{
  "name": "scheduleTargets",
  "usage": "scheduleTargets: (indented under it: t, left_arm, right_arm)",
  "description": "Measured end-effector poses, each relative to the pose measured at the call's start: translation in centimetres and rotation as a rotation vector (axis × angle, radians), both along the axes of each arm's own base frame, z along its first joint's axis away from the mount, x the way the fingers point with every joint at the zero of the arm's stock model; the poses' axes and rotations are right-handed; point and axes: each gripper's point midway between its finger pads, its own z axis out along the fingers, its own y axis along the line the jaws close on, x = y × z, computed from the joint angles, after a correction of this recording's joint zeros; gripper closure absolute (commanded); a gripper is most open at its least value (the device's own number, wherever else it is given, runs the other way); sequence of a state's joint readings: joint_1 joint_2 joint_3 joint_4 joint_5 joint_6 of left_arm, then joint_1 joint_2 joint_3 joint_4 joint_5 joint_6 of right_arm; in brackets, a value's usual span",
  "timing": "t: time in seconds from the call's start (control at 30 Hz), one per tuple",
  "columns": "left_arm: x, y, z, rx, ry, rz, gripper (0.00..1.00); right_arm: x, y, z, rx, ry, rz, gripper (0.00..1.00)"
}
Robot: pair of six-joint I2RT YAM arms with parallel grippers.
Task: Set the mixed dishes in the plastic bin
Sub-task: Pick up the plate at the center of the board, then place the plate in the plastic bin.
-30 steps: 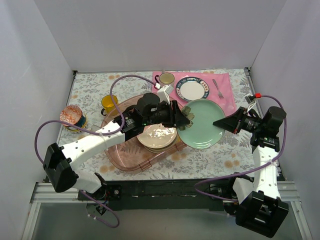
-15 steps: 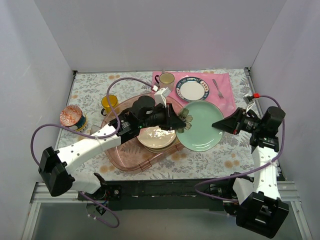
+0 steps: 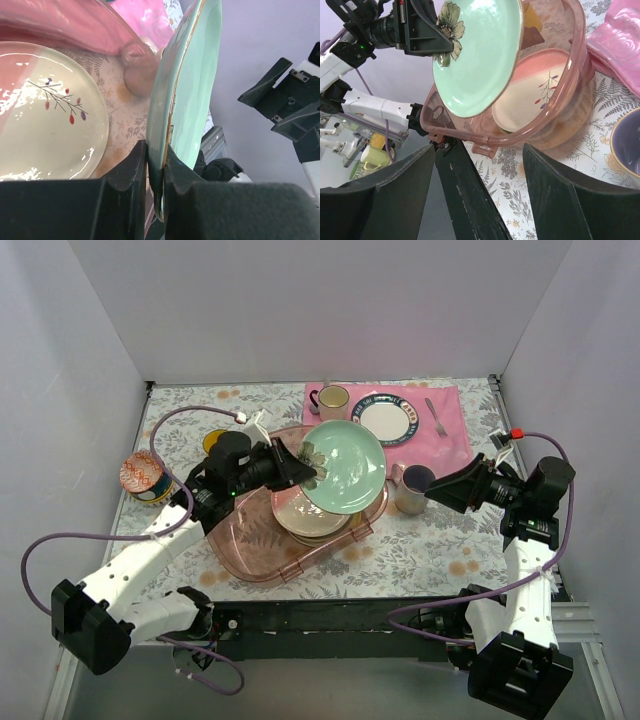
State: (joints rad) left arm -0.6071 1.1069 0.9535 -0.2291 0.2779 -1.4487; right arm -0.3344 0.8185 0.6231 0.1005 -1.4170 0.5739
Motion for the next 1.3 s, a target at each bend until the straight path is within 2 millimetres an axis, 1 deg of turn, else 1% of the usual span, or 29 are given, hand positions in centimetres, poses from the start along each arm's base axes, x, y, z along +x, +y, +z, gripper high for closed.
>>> scheduleTargets:
  t: [0.23,0.4,0.53,0.6,0.8,1.03,1.13,1.3]
  left_arm:
    - [1.0,3.1,1.0,-0.029,-0.016,0.067,1.00]
    - [2.0,4.9,0.6,-0.029,-0.001,0.112,1.00]
    - [2.4,5.9,0.1,-0.030,0.013,0.134,1.00]
    - [2.5,6.4,-0.7,-0.027,0.033,0.141,1.00]
    - [2.4,7.1,-2.2,-0.021,0.071,0.145,1.00]
    - [2.2,7.2,-3.5,-0.028,0.091,0.130,1.00]
    - [1.9,7.0,-4.9,-0.029,0.113,0.117,1.00]
    - [1.7,6.7,-8.1,-0.020,0.186,0.100,1.00]
  right_arm:
    - [0.0,-0.1,0.0,-0.003,-0.008,-0.003,0.22]
    - [0.1,-0.1,-0.3,-0.001,-0.003,-0.006,0.22]
    - [0.1,-0.1,-0.4,0.001,0.001,-0.007,0.22]
    - [0.1,-0.1,-0.4,0.000,0.001,-0.007,0.22]
    - [0.1,-0.2,-0.4,0.001,0.001,-0.011,0.22]
    - [0.1,-0.2,-0.4,0.001,0.002,-0.013,0.22]
    - [0.1,-0.2,-0.4,0.001,0.002,-0.013,0.22]
    - [0.1,-0.2,-0.4,0.001,0.001,-0.013,0.22]
